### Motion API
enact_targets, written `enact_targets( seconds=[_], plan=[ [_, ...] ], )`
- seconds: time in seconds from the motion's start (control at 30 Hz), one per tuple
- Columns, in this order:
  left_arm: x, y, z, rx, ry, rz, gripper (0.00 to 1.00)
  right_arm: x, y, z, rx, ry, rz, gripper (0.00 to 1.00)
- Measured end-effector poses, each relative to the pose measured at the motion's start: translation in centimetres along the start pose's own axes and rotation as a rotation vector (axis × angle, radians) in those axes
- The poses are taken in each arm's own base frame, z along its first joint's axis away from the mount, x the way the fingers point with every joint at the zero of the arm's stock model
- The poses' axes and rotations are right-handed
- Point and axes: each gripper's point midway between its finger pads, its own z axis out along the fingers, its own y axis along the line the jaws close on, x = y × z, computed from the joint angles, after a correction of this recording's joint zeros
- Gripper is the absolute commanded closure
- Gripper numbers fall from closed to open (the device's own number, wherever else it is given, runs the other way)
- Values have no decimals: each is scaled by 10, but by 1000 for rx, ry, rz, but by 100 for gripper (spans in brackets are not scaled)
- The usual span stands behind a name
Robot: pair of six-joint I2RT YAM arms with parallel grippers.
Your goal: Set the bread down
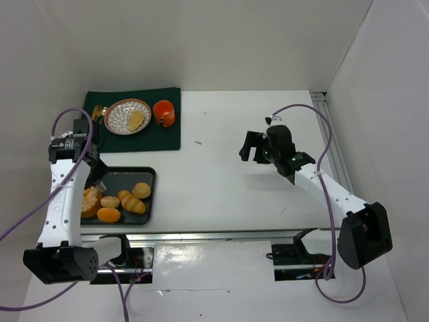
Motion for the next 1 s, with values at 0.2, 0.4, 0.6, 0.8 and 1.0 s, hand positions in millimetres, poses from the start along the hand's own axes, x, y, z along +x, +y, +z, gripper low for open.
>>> enact_targets(
  seconds=[0.2, 0.4, 0.6, 0.8, 1.0],
  plan=[
    [2, 6, 5, -16, 33, 2, 46, 0, 0, 0, 0, 0, 0, 0],
    [8, 4, 17, -54, 76, 22, 46, -1, 1, 0, -3, -1, -1, 0],
    [17, 2, 32, -108, 131, 25, 46, -1, 3, 0, -11, 1, -3, 0],
    [32, 4, 45, -158, 181, 9, 50, -3, 11, -2, -33, -2, -24, 0],
    [32, 3, 47, -162, 184, -15, 74, -12, 15, -5, -41, -18, -28, 0]
  ],
)
